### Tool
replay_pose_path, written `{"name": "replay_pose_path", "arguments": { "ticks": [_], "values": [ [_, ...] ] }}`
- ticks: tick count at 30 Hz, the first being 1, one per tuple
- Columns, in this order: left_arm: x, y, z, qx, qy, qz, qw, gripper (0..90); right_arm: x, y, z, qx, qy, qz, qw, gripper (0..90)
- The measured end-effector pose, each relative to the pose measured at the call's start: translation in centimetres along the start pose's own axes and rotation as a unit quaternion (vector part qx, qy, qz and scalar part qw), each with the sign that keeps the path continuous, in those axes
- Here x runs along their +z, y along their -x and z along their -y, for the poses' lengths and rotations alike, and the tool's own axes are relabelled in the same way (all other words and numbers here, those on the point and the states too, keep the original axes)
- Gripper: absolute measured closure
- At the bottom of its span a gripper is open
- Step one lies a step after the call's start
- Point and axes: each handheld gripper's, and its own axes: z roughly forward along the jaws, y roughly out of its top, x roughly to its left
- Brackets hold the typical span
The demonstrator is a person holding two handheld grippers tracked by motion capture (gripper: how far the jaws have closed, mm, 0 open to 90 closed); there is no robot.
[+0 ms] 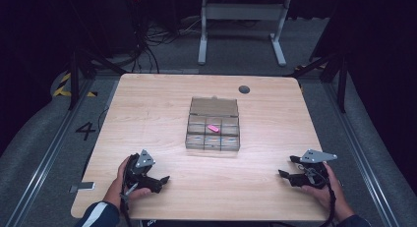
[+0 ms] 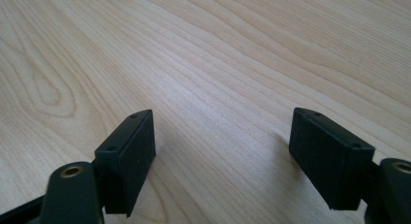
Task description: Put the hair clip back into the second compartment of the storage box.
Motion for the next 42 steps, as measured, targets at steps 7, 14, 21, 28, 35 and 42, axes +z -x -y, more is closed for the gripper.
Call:
{"name": "replay_pose_path", "arguments": {
  "ticks": [7, 14, 21, 28, 35, 42],
  "values": [
    [0.00, 0.06, -0.01, -0.001, 0.000, -0.003, 1.0000, 0.5, 0.07, -0.05, -0.05, 0.002, -0.002, 0.004, 1.0000, 22.8],
    [-0.01, 0.16, 0.00, -0.006, 0.000, -0.006, 1.0000, 0.6, 0.12, -0.04, -0.07, 0.003, -0.002, 0.005, 1.0000, 21.7],
    [-0.02, 0.13, -0.01, -0.004, 0.000, -0.006, 1.0000, 0.6, 0.18, -0.01, -0.13, 0.004, -0.003, 0.006, 1.0000, 20.9],
    [0.03, 0.17, -0.02, -0.007, 0.000, -0.005, 1.0000, 0.4, 0.18, -0.05, -0.12, 0.004, -0.003, 0.008, 1.0000, 20.6],
    [0.04, 0.17, -0.05, -0.006, 0.000, -0.005, 1.0000, 0.6, 0.18, -0.05, -0.12, 0.004, -0.003, 0.008, 1.0000, 20.5],
    [0.14, 0.16, -0.11, -0.005, 0.002, -0.003, 1.0000, 0.5, 0.16, -0.07, -0.10, 0.005, -0.003, 0.010, 0.9999, 20.4]
  ]
}}
